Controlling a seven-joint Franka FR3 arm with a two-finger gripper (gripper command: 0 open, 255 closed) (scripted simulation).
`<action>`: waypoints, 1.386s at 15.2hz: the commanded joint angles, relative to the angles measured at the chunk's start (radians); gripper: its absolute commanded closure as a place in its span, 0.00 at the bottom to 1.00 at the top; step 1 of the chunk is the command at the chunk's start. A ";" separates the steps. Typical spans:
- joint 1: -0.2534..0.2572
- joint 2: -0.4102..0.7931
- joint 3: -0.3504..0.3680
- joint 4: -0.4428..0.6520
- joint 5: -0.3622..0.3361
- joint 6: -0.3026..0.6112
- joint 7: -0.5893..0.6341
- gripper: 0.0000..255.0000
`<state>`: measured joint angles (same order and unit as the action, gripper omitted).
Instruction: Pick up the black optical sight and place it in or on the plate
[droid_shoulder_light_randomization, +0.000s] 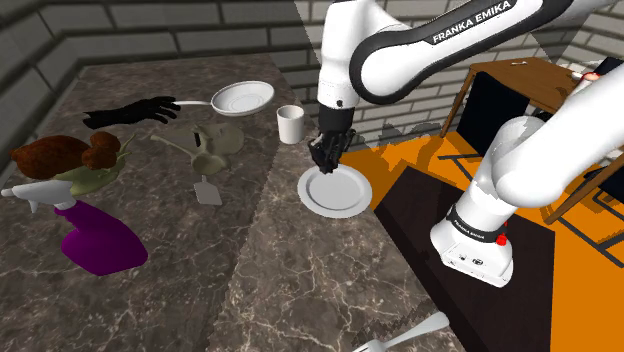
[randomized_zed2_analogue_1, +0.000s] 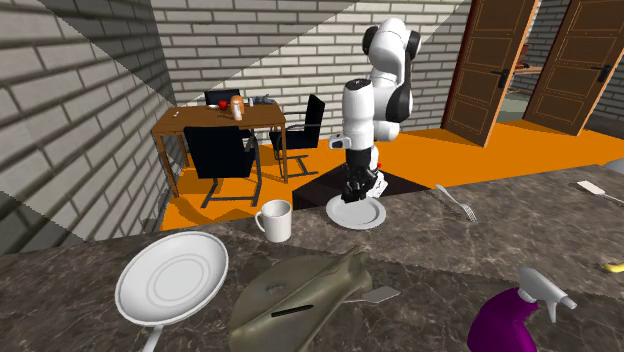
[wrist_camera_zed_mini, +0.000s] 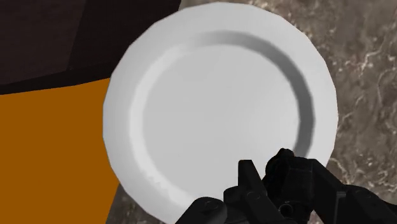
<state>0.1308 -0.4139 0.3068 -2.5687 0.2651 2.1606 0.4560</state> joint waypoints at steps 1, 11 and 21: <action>0.017 -0.089 -0.007 -0.066 0.022 -0.023 -0.007 1.00; 0.032 -0.051 0.012 -0.170 0.052 0.117 -0.022 1.00; 0.033 -0.013 0.020 -0.191 0.059 0.176 -0.027 1.00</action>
<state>0.1637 -0.4273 0.3267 -2.7596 0.3237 2.3361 0.4289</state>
